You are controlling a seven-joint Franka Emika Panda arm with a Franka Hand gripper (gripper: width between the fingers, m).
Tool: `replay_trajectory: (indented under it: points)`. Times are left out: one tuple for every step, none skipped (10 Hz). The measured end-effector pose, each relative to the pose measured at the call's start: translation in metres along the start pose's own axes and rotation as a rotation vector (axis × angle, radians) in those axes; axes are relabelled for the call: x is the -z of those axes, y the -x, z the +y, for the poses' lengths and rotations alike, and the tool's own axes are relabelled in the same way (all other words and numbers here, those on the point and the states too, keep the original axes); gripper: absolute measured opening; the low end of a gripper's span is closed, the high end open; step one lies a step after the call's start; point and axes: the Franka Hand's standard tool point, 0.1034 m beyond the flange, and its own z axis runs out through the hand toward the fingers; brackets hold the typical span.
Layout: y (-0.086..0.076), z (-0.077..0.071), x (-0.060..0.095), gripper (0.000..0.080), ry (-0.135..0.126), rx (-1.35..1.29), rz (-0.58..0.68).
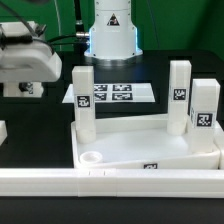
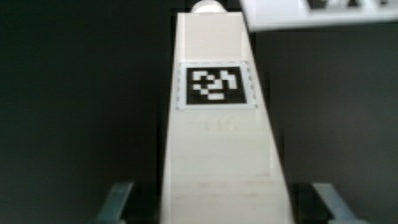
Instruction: Assemble desk
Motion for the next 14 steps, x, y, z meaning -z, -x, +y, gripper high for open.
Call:
replay_trajectory:
  points:
    - [0.01,-0.001,-0.003,0.029,-0.009,-0.002,0.033]
    - [0.002,0.002,0.002,0.029,0.009,-0.002,0.101]
    - [0.001,-0.002,0.015,0.029,0.016,0.003,0.164]
    - [0.0,-0.009,0.031,0.029,0.021,0.01,0.245]
    - [-0.001,-0.012,0.037,0.029,0.035,0.016,0.315]
    - [-0.001,-0.008,0.032,0.029,0.041,0.012,0.348]
    - [-0.006,-0.005,0.034,0.029,0.057,0.009,0.418]
    - [-0.007,-0.003,0.036,0.029,0.069,0.006,0.474]
    - [-0.01,-0.005,0.04,0.029,0.075,0.0,0.548]
    - [-0.007,-0.013,0.046,0.029,0.064,0.001,0.568]
    - [-0.008,-0.023,0.062,0.029,0.051,-0.017,0.613]
    - [-0.003,-0.04,0.078,0.029,0.028,-0.031,0.647]
    - [0.001,-0.048,0.082,0.029,0.019,-0.028,0.641]
    - [-0.001,-0.045,0.079,0.029,0.023,-0.03,0.638]
